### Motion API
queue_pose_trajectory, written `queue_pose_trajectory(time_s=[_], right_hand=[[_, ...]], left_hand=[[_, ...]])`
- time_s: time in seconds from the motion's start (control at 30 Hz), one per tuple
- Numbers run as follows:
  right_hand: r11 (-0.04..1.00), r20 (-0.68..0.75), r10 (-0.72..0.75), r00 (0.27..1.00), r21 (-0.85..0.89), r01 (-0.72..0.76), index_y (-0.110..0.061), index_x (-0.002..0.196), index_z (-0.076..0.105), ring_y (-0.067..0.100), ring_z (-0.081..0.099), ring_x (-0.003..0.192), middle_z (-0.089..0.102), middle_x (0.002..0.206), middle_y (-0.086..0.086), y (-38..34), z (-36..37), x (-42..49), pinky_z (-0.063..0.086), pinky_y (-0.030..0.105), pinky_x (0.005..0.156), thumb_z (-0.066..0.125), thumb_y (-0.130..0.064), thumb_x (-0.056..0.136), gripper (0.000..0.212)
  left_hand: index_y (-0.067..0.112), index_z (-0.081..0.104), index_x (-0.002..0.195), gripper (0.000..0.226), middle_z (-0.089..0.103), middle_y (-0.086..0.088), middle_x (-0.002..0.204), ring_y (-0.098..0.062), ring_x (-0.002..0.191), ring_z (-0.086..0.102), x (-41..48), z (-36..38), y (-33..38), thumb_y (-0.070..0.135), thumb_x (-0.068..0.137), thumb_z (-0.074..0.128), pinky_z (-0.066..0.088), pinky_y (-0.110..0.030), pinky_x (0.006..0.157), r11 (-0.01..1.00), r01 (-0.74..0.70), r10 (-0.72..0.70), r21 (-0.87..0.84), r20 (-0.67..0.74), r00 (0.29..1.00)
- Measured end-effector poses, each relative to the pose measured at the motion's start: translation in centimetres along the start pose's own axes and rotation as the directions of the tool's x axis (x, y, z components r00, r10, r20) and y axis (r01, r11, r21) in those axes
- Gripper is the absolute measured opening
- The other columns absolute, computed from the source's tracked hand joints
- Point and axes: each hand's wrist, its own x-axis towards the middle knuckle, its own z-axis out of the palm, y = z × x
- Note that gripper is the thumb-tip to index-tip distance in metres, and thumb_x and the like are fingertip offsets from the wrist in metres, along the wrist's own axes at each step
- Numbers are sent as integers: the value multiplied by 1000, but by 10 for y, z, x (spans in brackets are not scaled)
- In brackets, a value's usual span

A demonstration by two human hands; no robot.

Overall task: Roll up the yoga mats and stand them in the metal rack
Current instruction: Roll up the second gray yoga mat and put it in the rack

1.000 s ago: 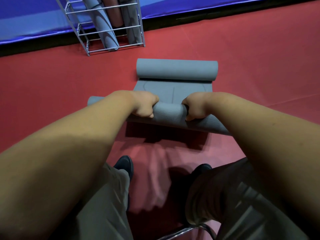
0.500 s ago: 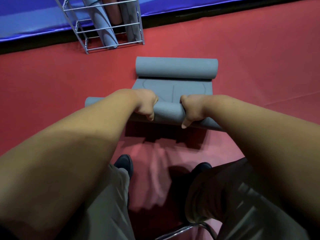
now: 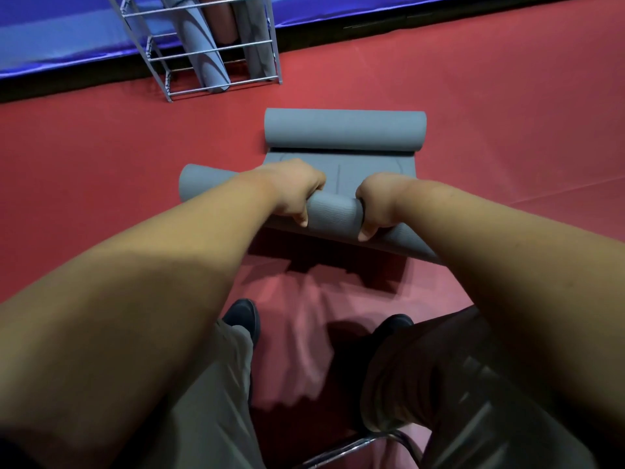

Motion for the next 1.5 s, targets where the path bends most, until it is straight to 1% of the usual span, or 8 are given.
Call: queue_pose_trajectory(time_s=[0.17,0.37,0.5,0.6,0.8,1.0,1.3,1.5], right_hand=[[999,2,-16,1000,-42,16,-20,115,79,29,66,90,73,98,3,0,-2,0,47,31,77,96,-51,68,59],[994,-15,-87,996,-72,85,-18,124,75,32,69,108,75,116,8,-1,-1,-4,44,30,78,90,-39,78,53],[994,11,-104,995,-36,104,-11,124,71,35,68,107,74,119,14,-4,5,-3,52,34,83,86,-31,80,50],[993,0,-114,993,2,114,-8,127,63,36,68,109,71,119,12,-9,11,-2,52,35,83,91,-42,77,67],[995,-38,-103,994,-18,102,-10,122,66,35,67,99,72,116,15,-16,14,-1,47,32,75,87,-36,78,56],[998,20,-48,999,29,47,-14,103,69,31,64,88,70,101,11,-5,9,0,50,31,75,84,-41,78,39],[995,-71,-96,993,-8,96,-15,117,42,36,64,117,65,130,14,-7,14,-1,51,40,89,97,-51,67,83],[996,-114,-87,990,-5,87,-23,103,50,36,64,104,68,120,12,-7,7,0,50,37,79,97,-41,70,60]], left_hand=[[18,56,116,30,68,-13,121,-38,108,67,3,6,9,21,88,68,51,-37,80,1000,-12,12,13,21,1000],[17,54,96,60,58,-1,87,-31,86,59,-1,5,15,50,69,96,47,-35,70,998,54,-56,21,114,992],[18,62,89,24,71,-7,94,-30,85,66,1,8,13,21,76,82,56,-33,70,997,30,-21,-72,129,991],[28,58,79,27,68,5,79,-20,73,65,-1,6,11,9,76,78,46,-24,58,979,45,-7,-200,190,982],[22,62,110,38,71,-4,108,-26,95,67,2,13,11,17,79,84,51,-29,76,983,48,-4,-177,242,970],[18,49,123,83,65,-8,125,-33,111,65,5,14,20,46,63,98,53,-39,85,998,-56,56,5,14,998],[10,59,122,47,67,-13,118,-29,98,62,4,10,21,21,84,82,51,-34,78,993,-1,17,-122,135,991],[12,53,119,56,67,-15,118,-34,101,64,10,11,21,27,77,86,57,-41,85,994,6,5,-106,104,995]])
